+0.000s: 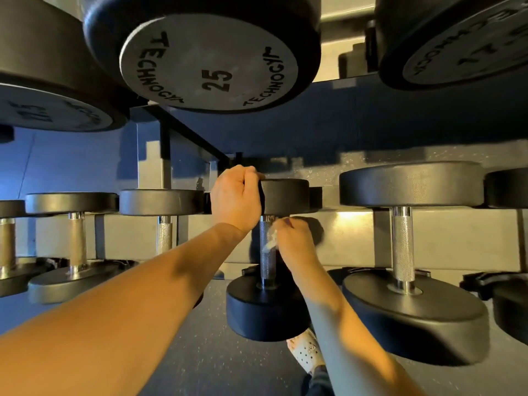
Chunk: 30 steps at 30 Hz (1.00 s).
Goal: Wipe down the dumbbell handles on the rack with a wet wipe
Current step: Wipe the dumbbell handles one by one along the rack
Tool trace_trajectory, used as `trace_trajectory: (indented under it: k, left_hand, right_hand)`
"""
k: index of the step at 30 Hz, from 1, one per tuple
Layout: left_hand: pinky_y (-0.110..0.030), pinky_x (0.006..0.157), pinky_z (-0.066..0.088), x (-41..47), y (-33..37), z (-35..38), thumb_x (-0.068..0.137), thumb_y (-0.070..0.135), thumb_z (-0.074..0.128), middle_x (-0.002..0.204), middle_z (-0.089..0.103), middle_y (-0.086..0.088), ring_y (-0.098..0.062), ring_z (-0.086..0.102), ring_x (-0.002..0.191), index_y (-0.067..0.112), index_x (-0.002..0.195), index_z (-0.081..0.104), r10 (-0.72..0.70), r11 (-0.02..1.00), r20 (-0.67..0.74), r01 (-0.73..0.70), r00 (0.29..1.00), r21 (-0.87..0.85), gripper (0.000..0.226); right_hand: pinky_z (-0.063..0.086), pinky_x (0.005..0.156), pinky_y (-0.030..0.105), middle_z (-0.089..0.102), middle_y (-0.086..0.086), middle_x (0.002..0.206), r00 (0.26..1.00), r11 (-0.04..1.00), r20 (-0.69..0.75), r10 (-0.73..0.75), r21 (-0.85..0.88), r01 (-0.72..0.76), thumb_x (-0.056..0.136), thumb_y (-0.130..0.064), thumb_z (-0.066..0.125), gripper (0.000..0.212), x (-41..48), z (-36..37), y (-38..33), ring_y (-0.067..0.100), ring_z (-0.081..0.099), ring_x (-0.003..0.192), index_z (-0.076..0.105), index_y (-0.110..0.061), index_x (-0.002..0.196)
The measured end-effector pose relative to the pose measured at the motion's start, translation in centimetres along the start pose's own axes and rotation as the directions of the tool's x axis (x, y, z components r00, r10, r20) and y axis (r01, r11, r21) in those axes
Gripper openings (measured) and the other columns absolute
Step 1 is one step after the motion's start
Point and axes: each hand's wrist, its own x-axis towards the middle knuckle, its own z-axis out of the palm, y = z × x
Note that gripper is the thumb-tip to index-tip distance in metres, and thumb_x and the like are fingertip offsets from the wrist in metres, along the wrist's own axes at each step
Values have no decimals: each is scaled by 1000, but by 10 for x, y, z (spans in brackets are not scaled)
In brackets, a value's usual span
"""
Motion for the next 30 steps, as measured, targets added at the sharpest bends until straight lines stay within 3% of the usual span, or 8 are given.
trace_trajectory:
  k: [5, 9, 14, 18, 21, 24, 28, 30]
  left_hand:
    - [-49, 79, 55, 2, -5, 1, 101, 44, 31, 82, 65, -8, -19, 61, 80, 8, 87, 69, -17, 1000, 4, 17, 1000, -19, 54]
    - [-43, 79, 56, 5, -9, 0, 107, 32, 37, 81, 65, -4, -12, 60, 80, 12, 87, 70, -14, 999, 15, 15, 1000, -45, 43]
    - [-44, 79, 57, 5, -8, -1, 105, 32, 38, 81, 64, 2, -11, 61, 81, 16, 87, 70, -8, 999, 18, 9, 1000, -35, 41]
    - [-47, 80, 57, 4, -9, 1, 104, 35, 37, 81, 65, -2, -13, 61, 81, 13, 86, 69, -26, 999, 5, 26, 1000, -39, 43]
    - [-47, 81, 57, 5, -9, 1, 105, 34, 38, 80, 64, -1, -14, 60, 81, 14, 84, 68, -19, 999, 7, 19, 1000, -31, 41]
    - [-43, 82, 58, 5, -8, 0, 108, 29, 40, 82, 64, -1, -13, 61, 82, 15, 87, 68, -24, 999, 0, 24, 1000, -25, 37]
    - [-42, 80, 58, 5, -7, 1, 107, 27, 40, 84, 65, -3, -15, 61, 83, 13, 90, 70, -14, 1000, -2, 14, 1000, -28, 37]
    - [-41, 78, 58, 5, -7, 0, 107, 26, 41, 84, 65, -6, -17, 61, 82, 11, 90, 70, -13, 999, 1, 13, 1000, -32, 37]
  right_hand:
    - [50, 69, 24, 65, -3, 81, 976, 973, -49, -210, -110, 204, 105, -27, 51, 25, -9, 10, 35, 10, 64, 78, 66, -15, 90]
    - [50, 64, 29, 60, 1, 74, 985, 993, -142, -94, -89, 82, 105, -15, 47, 34, -7, 13, 39, 15, 60, 73, 62, -10, 75]
    - [52, 83, 37, 64, 5, 89, 975, 877, -139, 171, 472, -87, 104, -15, 53, 24, 0, 17, -3, 22, 63, 88, 66, -14, 83]
    - [58, 82, 36, 69, 11, 100, 967, 984, -185, -177, -40, 173, 107, -15, 42, 27, -20, 19, 11, 25, 69, 99, 67, -7, 99]
    - [58, 86, 35, 72, 11, 112, 922, 750, -3, -387, -582, 313, 105, -18, 48, 23, -35, -2, 19, 26, 69, 105, 67, -10, 117]
    - [54, 73, 30, 72, 4, 100, 883, 573, 72, -464, -736, 361, 107, -30, 44, 28, -36, -14, 10, 21, 69, 91, 67, -15, 109]
    - [42, 59, 33, 57, 0, 67, 898, 884, -188, -398, -339, 321, 104, -33, 52, 38, -10, 2, 8, 13, 55, 62, 53, -17, 70]
    - [51, 59, 39, 59, -1, 66, 916, 928, -197, -351, -201, 313, 101, -38, 53, 39, -9, 14, 22, 12, 59, 61, 54, -17, 69]
